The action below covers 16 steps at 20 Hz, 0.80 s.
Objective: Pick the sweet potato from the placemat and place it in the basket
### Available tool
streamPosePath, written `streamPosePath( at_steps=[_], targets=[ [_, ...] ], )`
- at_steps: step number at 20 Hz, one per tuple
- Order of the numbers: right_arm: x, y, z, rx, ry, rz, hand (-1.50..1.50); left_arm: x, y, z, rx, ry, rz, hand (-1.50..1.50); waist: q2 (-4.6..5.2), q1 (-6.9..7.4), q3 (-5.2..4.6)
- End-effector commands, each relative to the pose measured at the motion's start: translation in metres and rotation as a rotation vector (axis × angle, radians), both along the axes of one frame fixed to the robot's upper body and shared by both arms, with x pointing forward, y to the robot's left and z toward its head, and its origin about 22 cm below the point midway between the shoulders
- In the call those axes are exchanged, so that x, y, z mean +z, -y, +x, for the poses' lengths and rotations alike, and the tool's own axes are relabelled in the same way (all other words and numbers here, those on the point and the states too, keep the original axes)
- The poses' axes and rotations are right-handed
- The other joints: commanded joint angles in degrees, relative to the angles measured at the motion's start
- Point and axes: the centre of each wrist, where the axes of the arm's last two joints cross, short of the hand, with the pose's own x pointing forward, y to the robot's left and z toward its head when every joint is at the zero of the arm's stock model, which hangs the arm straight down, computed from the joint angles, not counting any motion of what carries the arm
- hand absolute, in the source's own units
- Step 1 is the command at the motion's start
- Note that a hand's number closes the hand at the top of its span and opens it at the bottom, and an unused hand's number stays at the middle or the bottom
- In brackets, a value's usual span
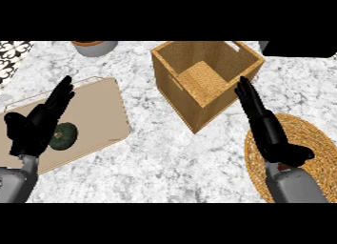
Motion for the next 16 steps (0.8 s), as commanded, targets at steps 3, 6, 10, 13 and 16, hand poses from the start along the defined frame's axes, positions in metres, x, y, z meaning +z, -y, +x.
streamPosePath(
  at_steps=[3,6,10,13,16],
  targets=[
    [0.018,0.028,0.025,0.439,-0.035,-0.122,1.5,-0.011,0.002,0.003,0.038,-0.015,0.029,0.0,1.85,0.03,0.14],
    [0.033,0.032,0.027,0.754,-0.055,-0.241,1.5,-0.01,-0.006,0.003,0.065,-0.053,0.06,0.0,2.32,2.41,0.24],
    [0.041,-0.002,-0.008,1.19,0.237,-0.012,-1.5,-0.027,-0.008,-0.001,0.109,-0.137,0.004,0.0,1.1,-1.76,0.42],
    [0.041,0.035,-0.03,1.114,0.372,-0.106,-1.5,-0.036,-0.005,-0.001,0.147,-0.165,0.009,0.0,0.72,-3.99,0.26],
    [0.072,0.063,-0.031,0.988,0.504,-0.372,-1.5,-0.031,-0.013,0.002,0.163,-0.157,0.027,0.0,0.55,-4.7,0.17]
  ],
)
